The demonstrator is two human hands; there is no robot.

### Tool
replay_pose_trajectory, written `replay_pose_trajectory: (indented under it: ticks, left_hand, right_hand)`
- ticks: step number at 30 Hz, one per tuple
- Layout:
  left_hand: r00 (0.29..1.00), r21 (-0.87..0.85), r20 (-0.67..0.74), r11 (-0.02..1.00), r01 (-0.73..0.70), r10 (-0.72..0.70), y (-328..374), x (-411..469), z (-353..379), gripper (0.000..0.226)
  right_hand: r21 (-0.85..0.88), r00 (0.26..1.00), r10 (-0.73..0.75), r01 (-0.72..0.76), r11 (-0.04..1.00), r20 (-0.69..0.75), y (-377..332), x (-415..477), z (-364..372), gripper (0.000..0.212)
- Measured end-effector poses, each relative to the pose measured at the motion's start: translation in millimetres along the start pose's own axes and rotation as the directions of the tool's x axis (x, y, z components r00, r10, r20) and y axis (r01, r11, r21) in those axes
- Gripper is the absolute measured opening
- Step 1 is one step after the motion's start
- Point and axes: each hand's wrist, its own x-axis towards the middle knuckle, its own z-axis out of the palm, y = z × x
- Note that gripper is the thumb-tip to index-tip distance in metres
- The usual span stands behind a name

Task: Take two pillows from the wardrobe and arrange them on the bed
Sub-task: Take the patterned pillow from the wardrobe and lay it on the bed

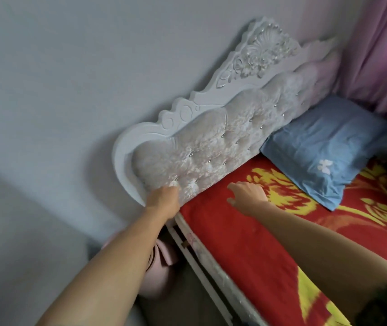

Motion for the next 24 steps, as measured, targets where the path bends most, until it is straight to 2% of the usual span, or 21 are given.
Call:
replay_pose_trajectory:
  ticks: [5, 10, 14, 21, 24]
  left_hand:
    - [0.996, -0.047, -0.041, 0.996, 0.076, -0.078, -15.9, -70.3, 10.8, 0.017]
    - [0.973, -0.074, -0.065, 0.973, 0.218, -0.223, -41.4, -165.7, 29.3, 0.017]
    - [0.944, -0.157, -0.06, 0.937, 0.313, -0.326, -59.4, -255.1, 42.0, 0.021]
    - [0.859, -0.255, -0.015, 0.832, 0.492, -0.512, -109.7, -425.4, 75.4, 0.022]
    - [0.828, -0.249, -0.001, 0.802, 0.543, -0.561, -126.7, -504.3, 99.4, 0.021]
  right_hand:
    - [0.006, 0.996, -0.09, 0.09, 0.996, 0.024, -26.9, -32.3, -4.1, 0.039]
    - [0.041, 0.959, -0.283, 0.282, 0.959, 0.026, -84.0, -79.8, 4.0, 0.029]
    - [0.028, 0.895, -0.442, 0.441, 0.897, 0.066, -137.3, -126.3, 9.2, 0.021]
    - [0.002, 0.772, -0.632, 0.633, 0.774, 0.072, -250.5, -216.1, 17.6, 0.033]
    - [0.031, 0.708, -0.698, 0.699, 0.714, 0.106, -295.5, -268.2, 42.1, 0.029]
